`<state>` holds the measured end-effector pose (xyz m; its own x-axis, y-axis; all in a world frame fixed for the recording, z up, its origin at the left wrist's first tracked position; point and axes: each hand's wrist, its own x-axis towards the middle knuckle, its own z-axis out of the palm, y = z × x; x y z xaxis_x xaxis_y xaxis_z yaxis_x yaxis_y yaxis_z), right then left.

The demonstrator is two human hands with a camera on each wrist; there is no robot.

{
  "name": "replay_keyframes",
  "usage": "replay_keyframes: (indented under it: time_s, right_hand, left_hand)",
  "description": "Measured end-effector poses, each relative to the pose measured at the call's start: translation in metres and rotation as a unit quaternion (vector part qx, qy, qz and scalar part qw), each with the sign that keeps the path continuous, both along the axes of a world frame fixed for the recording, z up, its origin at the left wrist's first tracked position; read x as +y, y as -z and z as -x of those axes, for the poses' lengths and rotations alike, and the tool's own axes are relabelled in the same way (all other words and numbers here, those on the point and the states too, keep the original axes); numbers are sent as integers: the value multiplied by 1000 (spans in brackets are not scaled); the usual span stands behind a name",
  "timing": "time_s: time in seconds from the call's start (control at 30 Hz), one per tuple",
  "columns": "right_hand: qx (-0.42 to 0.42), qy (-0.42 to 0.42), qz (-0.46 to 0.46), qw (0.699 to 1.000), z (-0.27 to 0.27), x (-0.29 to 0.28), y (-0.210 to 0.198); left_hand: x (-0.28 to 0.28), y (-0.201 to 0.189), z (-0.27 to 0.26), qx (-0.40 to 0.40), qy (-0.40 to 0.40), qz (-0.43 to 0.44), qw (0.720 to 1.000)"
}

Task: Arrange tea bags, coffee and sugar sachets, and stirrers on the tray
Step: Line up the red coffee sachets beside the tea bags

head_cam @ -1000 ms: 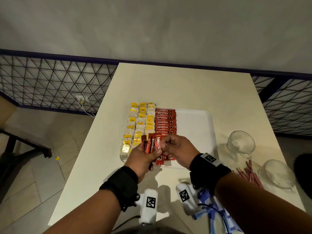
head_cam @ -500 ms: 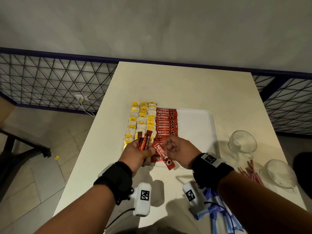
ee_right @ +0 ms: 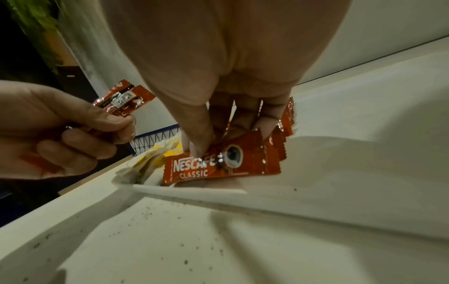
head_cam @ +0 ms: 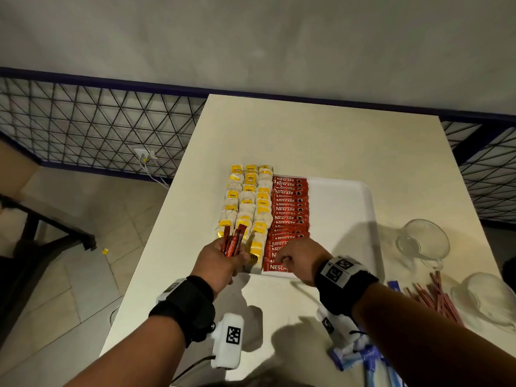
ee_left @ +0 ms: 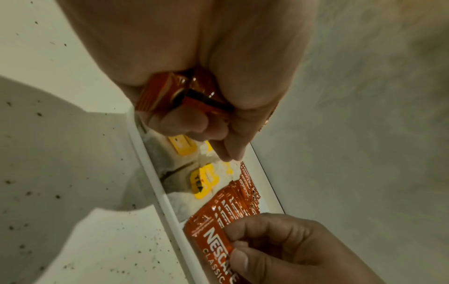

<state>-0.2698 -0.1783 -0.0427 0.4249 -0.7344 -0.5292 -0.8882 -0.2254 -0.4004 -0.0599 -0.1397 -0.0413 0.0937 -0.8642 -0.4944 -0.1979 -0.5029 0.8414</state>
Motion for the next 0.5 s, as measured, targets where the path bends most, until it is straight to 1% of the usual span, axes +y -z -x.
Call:
replay_keyframes:
  time_s: [0.17,0.33,0.43,0.5]
  right_hand:
    - [44,-25,45,998,-5,2,11]
    - [17,-17,120,992,7,11,17]
    - [34,-28,124,991,9,12,19]
    - [35,-21,127,991,8,13,20]
  left_hand:
    - [0,1,-5,-4,1,3,1000]
    - [1,5,-5,-1,1,-4,1000]
    - [0,6,-3,3,1,-9,1000]
    - [0,6,-3,4,4,-8,1000]
